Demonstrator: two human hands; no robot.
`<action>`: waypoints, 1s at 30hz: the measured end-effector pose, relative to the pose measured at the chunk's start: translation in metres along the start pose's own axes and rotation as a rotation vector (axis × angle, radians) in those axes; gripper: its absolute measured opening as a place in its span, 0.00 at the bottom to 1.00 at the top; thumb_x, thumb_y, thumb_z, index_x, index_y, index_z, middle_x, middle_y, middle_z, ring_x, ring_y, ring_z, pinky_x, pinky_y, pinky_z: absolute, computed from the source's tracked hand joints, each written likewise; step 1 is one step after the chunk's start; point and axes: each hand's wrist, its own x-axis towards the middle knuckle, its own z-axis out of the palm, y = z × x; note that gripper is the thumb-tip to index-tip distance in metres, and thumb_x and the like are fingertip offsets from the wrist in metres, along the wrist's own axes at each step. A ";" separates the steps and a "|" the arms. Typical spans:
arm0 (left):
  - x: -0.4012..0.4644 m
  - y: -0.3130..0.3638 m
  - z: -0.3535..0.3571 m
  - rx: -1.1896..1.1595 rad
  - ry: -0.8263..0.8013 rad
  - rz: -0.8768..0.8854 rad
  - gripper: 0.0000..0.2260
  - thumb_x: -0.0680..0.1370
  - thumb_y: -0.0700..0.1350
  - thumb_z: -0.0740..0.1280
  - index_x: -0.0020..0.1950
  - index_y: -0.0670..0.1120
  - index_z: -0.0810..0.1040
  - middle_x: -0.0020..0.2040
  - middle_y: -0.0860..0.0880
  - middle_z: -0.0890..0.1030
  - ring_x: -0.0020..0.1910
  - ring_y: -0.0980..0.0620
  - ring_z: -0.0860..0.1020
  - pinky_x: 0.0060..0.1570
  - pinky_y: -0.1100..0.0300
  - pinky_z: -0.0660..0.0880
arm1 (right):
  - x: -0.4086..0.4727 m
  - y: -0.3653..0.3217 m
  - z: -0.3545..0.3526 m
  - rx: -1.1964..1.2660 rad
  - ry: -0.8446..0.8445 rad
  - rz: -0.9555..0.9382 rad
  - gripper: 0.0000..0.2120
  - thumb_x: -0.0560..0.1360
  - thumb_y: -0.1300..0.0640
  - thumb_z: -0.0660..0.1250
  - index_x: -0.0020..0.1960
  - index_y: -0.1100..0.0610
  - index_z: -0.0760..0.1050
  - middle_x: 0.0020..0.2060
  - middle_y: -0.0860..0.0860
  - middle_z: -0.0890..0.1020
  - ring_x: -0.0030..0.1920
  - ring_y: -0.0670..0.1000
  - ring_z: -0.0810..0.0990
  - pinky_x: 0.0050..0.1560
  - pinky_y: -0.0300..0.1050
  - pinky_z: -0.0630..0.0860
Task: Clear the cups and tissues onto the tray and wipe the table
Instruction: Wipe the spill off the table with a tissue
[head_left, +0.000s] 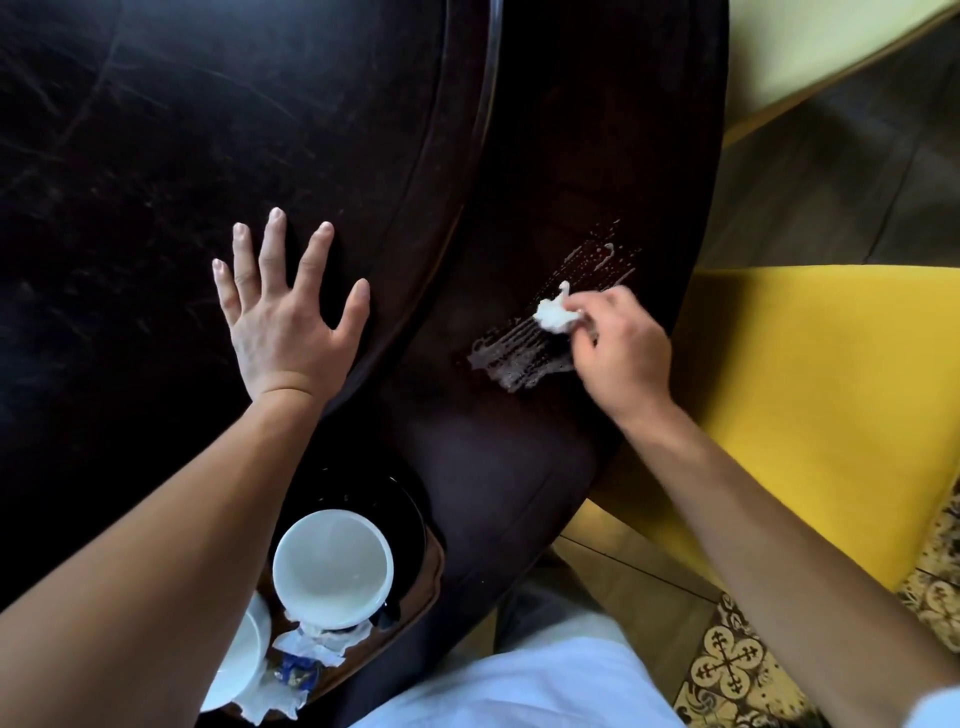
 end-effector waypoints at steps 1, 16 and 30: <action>0.000 0.000 0.000 0.000 -0.002 0.000 0.29 0.82 0.65 0.58 0.81 0.58 0.62 0.85 0.50 0.53 0.84 0.42 0.47 0.80 0.40 0.43 | 0.007 0.004 -0.004 0.019 0.038 0.013 0.12 0.73 0.59 0.68 0.55 0.51 0.82 0.48 0.52 0.81 0.45 0.57 0.82 0.41 0.48 0.76; 0.000 0.000 0.000 0.003 0.001 -0.004 0.29 0.82 0.65 0.59 0.81 0.58 0.62 0.85 0.50 0.53 0.84 0.43 0.47 0.81 0.41 0.42 | -0.022 -0.013 0.008 0.169 -0.047 -0.063 0.14 0.72 0.63 0.69 0.56 0.52 0.83 0.47 0.48 0.80 0.41 0.50 0.81 0.40 0.47 0.79; 0.000 0.001 -0.001 0.009 -0.010 -0.012 0.28 0.82 0.64 0.60 0.81 0.58 0.62 0.85 0.50 0.53 0.84 0.43 0.46 0.81 0.41 0.42 | 0.036 0.021 -0.014 0.217 0.074 0.013 0.10 0.74 0.57 0.70 0.55 0.52 0.81 0.43 0.48 0.80 0.36 0.46 0.76 0.40 0.42 0.73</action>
